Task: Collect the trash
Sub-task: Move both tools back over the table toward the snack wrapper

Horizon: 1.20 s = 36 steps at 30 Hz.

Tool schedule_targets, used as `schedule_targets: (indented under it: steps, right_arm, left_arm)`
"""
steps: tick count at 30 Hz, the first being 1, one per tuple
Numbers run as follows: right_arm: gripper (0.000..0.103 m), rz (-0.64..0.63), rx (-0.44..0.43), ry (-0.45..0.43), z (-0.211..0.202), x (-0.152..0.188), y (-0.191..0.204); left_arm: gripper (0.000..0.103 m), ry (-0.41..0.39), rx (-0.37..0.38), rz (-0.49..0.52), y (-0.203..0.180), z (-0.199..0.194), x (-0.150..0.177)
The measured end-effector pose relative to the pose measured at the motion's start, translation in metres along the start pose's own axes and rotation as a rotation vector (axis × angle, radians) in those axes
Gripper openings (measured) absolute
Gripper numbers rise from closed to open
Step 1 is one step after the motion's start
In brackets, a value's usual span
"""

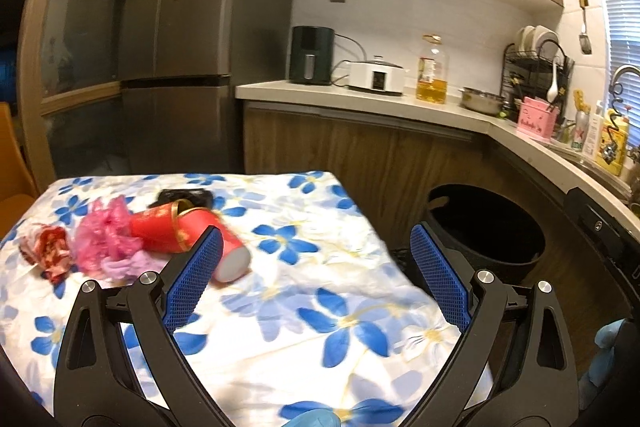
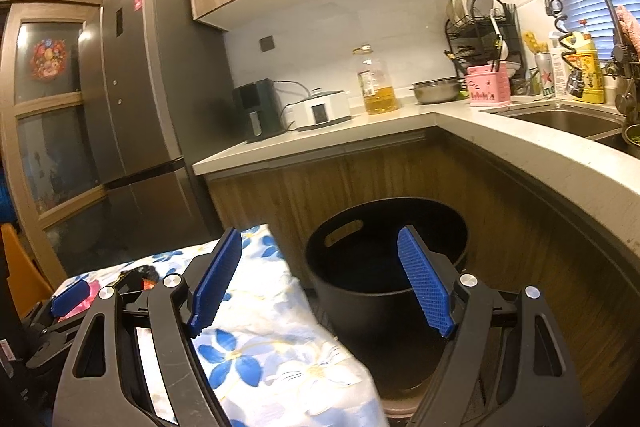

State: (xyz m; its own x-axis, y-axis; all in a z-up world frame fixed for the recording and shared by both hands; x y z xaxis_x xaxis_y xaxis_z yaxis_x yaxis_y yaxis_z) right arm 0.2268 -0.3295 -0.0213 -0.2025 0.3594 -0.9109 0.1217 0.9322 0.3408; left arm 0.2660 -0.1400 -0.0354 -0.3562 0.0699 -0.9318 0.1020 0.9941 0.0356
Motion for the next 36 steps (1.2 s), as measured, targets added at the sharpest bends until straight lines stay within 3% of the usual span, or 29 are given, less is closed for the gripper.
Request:
schedule_targets:
  steps: [12,23,29,36]
  right_arm:
    - [0.078,-0.021,-0.116,0.080,0.009,0.047,0.065]
    - [0.078,-0.123,-0.279,0.233,0.036,0.123,0.162]
    - [0.076,-0.173,-0.348,0.292,0.049,0.159,0.211]
    - [0.070,-0.215,-0.370,0.334,0.074,0.185,0.251]
  left_arm:
    - [0.093,0.012,-0.155,-0.073,0.092,-0.021,0.045]
    - [0.093,0.050,-0.338,-0.180,0.204,-0.049,0.085]
    - [0.093,0.043,-0.412,-0.231,0.248,-0.063,0.090]
    - [0.093,0.041,-0.466,-0.234,0.282,-0.063,0.086]
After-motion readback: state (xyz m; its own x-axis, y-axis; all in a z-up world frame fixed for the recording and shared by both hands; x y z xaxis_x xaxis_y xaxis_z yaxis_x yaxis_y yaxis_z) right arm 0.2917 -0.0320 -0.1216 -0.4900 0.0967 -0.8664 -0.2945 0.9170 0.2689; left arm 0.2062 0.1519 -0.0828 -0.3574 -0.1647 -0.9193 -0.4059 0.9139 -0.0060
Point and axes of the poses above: each gripper's, at about its wrist camera, not at the fingertips, and z roughly the way its jaws point, y to its left, x to its underside, the point moved 8 cm from there along z, roughly the way its jaws point, and after that the axes turned 6 degrees about z, right-handed, at the moved point
